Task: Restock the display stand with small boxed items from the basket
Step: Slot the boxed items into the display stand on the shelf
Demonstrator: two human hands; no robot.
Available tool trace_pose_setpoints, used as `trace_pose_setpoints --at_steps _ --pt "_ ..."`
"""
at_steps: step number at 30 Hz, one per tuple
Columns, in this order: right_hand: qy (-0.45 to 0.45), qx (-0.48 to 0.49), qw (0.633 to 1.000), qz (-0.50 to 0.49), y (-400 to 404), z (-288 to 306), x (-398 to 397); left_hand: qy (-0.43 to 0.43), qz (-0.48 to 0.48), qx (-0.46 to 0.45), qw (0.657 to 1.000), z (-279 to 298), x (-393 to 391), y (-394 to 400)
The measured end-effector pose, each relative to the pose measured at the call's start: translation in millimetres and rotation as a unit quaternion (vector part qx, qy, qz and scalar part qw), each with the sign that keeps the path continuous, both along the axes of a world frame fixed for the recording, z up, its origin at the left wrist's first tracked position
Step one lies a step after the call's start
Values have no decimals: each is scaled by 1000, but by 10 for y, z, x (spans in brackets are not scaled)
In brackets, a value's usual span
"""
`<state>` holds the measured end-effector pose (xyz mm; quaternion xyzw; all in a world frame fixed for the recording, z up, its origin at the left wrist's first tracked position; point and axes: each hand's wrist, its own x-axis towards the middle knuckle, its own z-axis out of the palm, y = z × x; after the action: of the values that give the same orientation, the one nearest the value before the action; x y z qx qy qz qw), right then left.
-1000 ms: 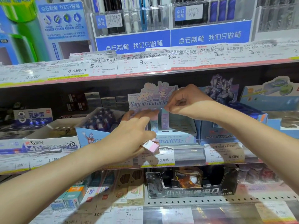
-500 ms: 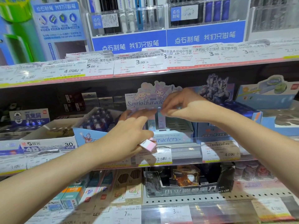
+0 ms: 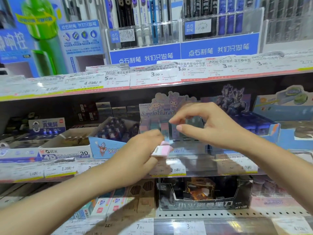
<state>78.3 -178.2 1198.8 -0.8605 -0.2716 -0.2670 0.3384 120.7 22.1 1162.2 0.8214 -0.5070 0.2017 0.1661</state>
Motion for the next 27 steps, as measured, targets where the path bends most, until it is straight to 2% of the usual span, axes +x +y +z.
trace_pose_setpoints --at_steps 2,4,6,8,14,16,18,23,25,27 --pt "15 6 1000 22 43 -41 -78 190 -9 -58 980 14 -130 -29" --pt "50 17 998 38 88 -70 -123 376 -9 -104 921 5 -208 -57" --pt "91 35 994 49 135 -90 -146 475 -22 -136 869 -13 -243 -75" --pt "115 46 991 53 178 -117 -144 515 -41 -157 842 -20 -252 -86" --pt "174 82 980 54 220 -115 -103 535 -61 -152 829 -10 -239 -115" --pt "194 72 976 62 217 -98 -105 552 -82 -156 815 -22 -239 -120" --pt "200 59 976 57 194 -75 -93 584 -104 -168 788 -40 -221 -112" --pt "186 136 969 84 24 6 -52 704 -147 -206 664 -52 -158 -29" --pt "179 143 968 101 -6 8 -58 721 -163 -208 640 -55 -146 -7" --pt "171 138 969 110 -4 -13 -59 722 -186 -202 634 -60 -152 -9"
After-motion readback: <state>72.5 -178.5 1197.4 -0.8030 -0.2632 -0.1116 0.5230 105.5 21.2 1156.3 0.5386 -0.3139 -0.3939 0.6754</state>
